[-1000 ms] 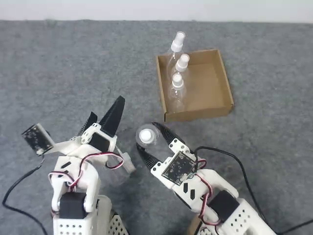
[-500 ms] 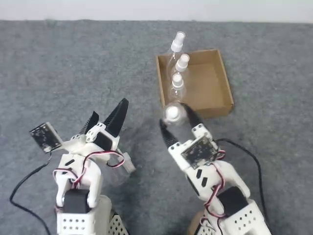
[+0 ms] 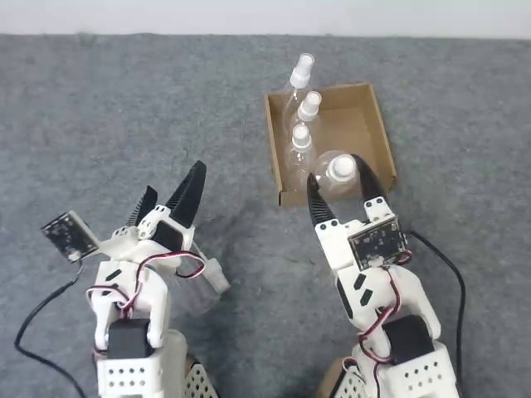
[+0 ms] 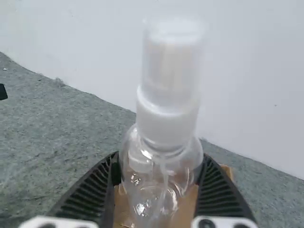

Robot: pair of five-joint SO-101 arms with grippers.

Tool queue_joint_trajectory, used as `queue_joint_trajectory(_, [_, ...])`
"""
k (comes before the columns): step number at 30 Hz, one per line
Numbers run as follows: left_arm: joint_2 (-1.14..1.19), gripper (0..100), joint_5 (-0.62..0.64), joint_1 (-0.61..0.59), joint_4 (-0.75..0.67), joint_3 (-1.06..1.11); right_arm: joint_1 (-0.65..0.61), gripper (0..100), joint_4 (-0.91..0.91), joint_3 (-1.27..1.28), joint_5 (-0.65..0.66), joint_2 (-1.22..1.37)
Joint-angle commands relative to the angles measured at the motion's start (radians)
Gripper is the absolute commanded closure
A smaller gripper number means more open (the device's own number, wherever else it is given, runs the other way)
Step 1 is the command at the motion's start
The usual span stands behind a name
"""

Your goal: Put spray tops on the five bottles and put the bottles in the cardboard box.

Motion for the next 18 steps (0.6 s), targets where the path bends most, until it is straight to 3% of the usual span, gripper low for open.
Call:
queue_joint_trajectory(1, [0.005,62,-0.009,-0.005,-0.037,-0.013,0.027,90.5,-0.016,-0.084,-0.006,-0.016])
queue_joint_trajectory(9, [0.005,62,-0.009,-0.005,-0.034,-0.013,0.147,90.5,-0.039,-0.117,-0.006,-0.015])
queue_joint_trajectory(18, [0.005,62,-0.009,-0.006,-0.037,0.001,0.159,90.5,-0.108,-0.170,-0.003,0.070])
